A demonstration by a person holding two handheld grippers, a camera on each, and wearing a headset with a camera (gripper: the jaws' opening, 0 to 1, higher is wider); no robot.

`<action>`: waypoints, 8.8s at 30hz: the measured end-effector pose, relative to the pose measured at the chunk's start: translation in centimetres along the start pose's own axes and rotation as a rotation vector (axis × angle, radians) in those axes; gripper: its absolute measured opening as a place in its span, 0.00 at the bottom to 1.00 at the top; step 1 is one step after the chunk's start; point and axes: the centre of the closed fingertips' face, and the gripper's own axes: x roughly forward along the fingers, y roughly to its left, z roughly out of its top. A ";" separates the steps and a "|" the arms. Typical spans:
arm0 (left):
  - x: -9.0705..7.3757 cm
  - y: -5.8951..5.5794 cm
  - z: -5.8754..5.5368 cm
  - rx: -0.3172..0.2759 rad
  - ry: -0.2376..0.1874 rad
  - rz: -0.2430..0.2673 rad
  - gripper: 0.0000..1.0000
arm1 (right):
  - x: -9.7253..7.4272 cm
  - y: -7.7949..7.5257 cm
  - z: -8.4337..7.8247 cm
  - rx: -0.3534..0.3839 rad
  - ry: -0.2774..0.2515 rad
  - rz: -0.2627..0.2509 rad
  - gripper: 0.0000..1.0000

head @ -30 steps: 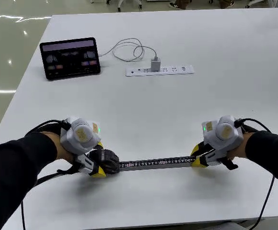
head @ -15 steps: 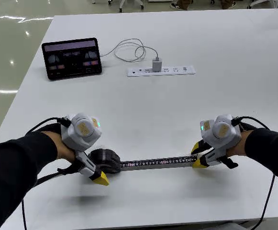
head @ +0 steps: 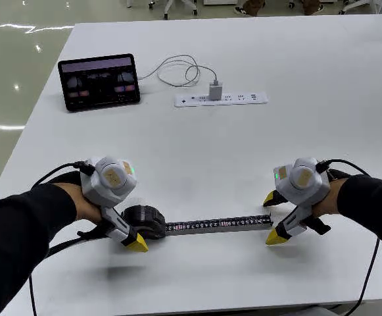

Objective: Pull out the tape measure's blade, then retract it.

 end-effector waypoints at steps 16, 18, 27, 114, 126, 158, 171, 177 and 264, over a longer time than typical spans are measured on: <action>-0.3 -0.5 1.0 -0.058 -0.064 -0.018 1.00 | 0.0 0.7 0.8 0.122 -0.065 0.015 1.00; -0.4 -0.3 1.1 -0.073 -0.075 -0.011 1.00 | -0.1 0.6 1.2 0.149 -0.087 0.007 1.00; -0.8 0.3 1.0 -0.097 -0.115 0.040 1.00 | -0.6 -0.1 1.4 0.149 -0.106 -0.061 1.00; -10.1 -2.6 -5.2 -0.613 -0.499 0.381 1.00 | -11.3 6.1 -5.0 0.551 -0.465 -0.550 1.00; -10.0 -2.7 -5.7 -0.625 -0.491 0.373 1.00 | -11.7 5.9 -5.3 0.575 -0.484 -0.561 1.00; -5.6 -2.1 0.5 -0.650 -0.399 0.316 0.96 | -9.9 3.7 -2.7 0.330 -0.277 -0.445 1.00; -3.5 -1.5 0.5 -0.736 -0.387 0.414 0.92 | -9.4 1.6 -1.2 0.229 -0.226 -0.394 1.00; -2.6 -1.9 -0.1 -0.776 -0.393 0.427 0.89 | -9.0 0.9 -0.1 0.186 -0.208 -0.375 1.00; -0.5 0.1 -0.6 -0.928 -0.468 0.538 0.61 | 0.2 0.3 -0.6 -0.156 0.189 0.025 0.11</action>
